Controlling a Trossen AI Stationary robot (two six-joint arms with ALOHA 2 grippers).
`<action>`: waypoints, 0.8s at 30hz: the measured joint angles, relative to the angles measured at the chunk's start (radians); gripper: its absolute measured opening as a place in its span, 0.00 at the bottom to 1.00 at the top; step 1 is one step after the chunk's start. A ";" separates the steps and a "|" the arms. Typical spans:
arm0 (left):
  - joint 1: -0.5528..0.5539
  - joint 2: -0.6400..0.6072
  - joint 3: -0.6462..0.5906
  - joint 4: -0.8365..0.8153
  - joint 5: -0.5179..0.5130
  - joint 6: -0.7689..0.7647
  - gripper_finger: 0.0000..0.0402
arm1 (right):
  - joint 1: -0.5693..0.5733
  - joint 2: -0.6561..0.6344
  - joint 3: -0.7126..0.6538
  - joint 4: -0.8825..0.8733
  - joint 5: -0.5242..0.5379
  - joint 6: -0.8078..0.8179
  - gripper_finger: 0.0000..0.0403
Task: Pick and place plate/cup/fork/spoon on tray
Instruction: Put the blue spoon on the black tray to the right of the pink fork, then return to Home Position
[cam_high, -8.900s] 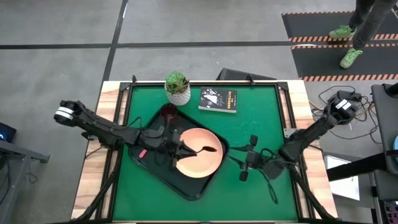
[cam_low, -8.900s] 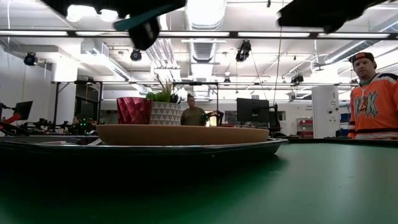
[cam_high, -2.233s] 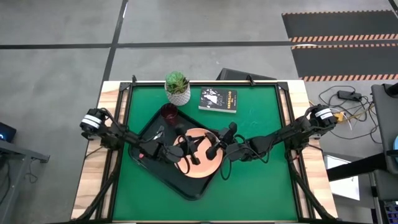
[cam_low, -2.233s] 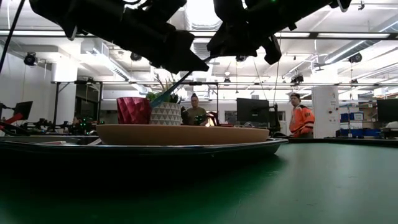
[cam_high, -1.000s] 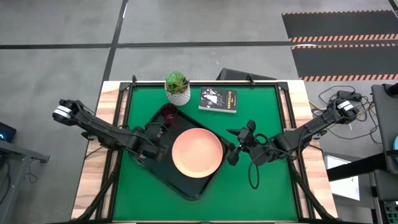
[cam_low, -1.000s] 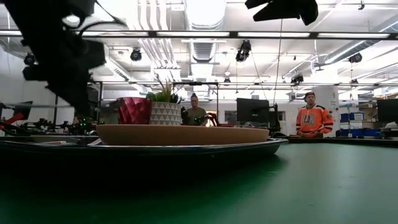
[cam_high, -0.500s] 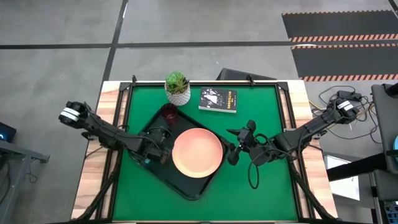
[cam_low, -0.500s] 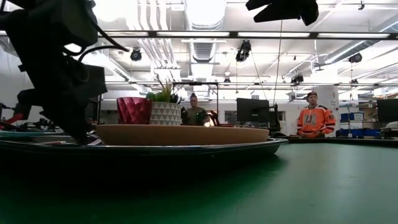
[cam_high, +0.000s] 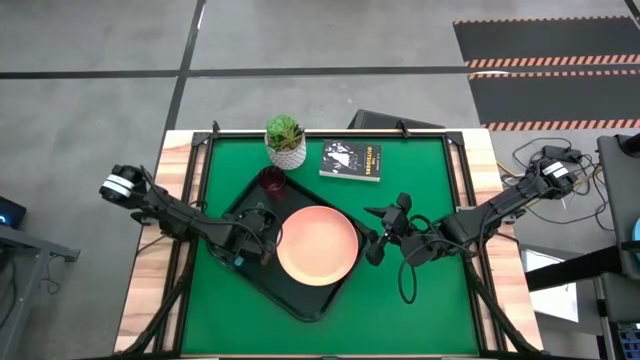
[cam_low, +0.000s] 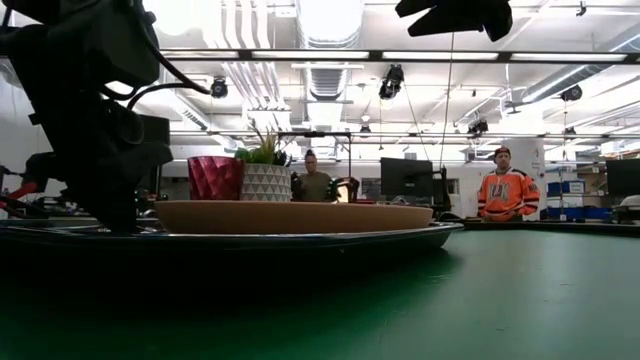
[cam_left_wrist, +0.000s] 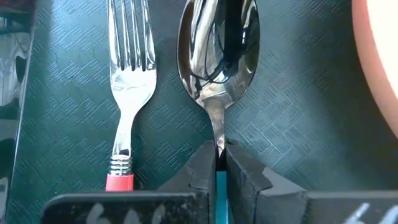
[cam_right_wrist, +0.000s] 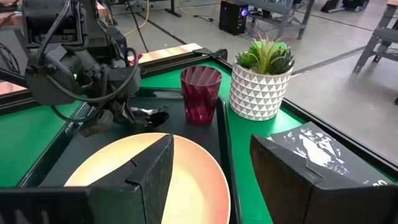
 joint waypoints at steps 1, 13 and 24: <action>0.000 -0.001 0.000 -0.001 0.001 0.000 0.03 | 0.000 0.000 0.000 0.000 0.000 0.000 0.50; 0.001 -0.001 -0.002 -0.003 0.005 0.030 0.05 | 0.000 0.001 0.000 0.000 0.000 0.000 0.50; 0.001 -0.021 0.006 -0.026 0.025 0.045 0.13 | 0.000 0.002 0.000 0.000 0.000 0.000 0.50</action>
